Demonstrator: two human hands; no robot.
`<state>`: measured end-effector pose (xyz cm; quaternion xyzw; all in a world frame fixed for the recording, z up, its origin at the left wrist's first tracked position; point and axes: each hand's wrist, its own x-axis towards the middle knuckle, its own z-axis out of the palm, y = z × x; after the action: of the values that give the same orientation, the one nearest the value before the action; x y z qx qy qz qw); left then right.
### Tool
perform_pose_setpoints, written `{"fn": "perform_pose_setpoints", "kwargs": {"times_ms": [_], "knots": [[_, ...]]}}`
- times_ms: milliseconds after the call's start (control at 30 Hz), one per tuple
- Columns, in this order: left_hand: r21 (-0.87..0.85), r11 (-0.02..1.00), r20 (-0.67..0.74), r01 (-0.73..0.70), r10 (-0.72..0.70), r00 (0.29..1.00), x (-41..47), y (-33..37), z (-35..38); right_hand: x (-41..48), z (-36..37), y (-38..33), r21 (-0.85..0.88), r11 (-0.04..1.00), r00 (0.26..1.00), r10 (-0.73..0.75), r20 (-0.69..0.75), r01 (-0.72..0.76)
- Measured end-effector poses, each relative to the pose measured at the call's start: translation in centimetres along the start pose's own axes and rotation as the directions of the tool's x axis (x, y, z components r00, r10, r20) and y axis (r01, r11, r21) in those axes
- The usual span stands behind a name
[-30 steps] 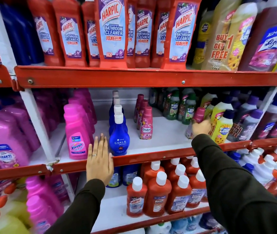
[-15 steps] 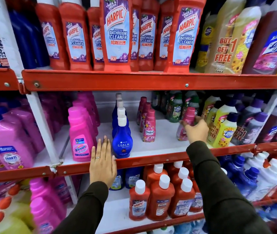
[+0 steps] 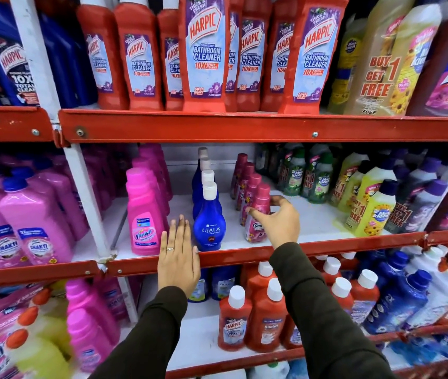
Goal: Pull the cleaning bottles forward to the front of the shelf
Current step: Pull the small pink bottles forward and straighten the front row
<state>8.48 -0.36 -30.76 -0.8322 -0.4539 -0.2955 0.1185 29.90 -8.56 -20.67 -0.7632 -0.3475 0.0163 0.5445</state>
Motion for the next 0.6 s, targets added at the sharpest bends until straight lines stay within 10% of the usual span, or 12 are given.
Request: {"fn": "perform_pose_setpoints", "kwargs": {"times_ms": [400, 600], "knots": [[-0.106, 0.993, 0.023, 0.045, -0.043, 0.999, -0.2, 0.3, -0.4, -0.7, 0.6, 1.0, -0.090, 0.993, 0.997, -0.074, 0.009, 0.074], [-0.352, 0.934, -0.079, -0.056, 0.030, 0.996, -1.2, 5.1, -2.2, -1.9, 0.0, 1.7, 0.335, 0.942, 0.992, -0.013, 0.125, -0.030]]}}
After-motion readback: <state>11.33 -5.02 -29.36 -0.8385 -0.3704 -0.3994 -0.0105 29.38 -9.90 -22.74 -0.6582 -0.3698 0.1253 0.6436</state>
